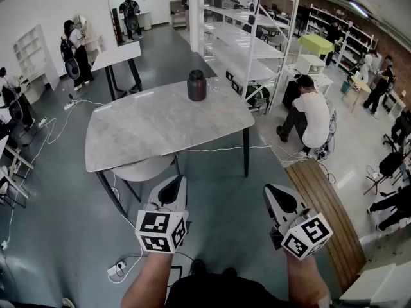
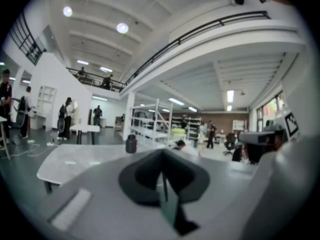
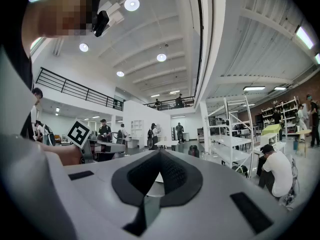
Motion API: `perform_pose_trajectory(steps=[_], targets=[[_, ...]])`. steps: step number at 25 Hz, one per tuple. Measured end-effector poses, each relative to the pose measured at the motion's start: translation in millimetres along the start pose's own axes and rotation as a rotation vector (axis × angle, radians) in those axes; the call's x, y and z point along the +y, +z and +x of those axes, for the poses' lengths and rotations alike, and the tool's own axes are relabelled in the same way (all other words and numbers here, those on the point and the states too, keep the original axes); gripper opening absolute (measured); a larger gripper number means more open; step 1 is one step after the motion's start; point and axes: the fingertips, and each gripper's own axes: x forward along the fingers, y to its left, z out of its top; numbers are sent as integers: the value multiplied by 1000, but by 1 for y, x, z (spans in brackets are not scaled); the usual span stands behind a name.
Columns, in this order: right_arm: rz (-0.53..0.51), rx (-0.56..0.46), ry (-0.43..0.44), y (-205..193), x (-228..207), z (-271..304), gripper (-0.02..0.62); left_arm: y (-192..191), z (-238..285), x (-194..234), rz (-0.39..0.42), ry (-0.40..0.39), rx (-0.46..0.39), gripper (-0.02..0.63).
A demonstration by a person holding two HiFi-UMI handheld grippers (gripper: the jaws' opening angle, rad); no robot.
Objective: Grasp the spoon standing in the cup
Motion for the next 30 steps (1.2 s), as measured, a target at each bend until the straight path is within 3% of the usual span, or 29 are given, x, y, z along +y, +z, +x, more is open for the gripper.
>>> perform_pose_trajectory(steps=[12, 17, 25, 30], targets=[[-4, 5, -19, -1, 12, 23, -8, -1, 2, 27, 3, -33, 2, 9], [-53, -62, -10, 11, 30, 25, -8, 2, -1, 50, 19, -50, -2, 9], [39, -45, -12, -10, 28, 30, -6, -13, 18, 54, 14, -93, 33, 9], [92, -26, -17, -23, 4, 47, -6, -16, 50, 59, 12, -95, 60, 9]])
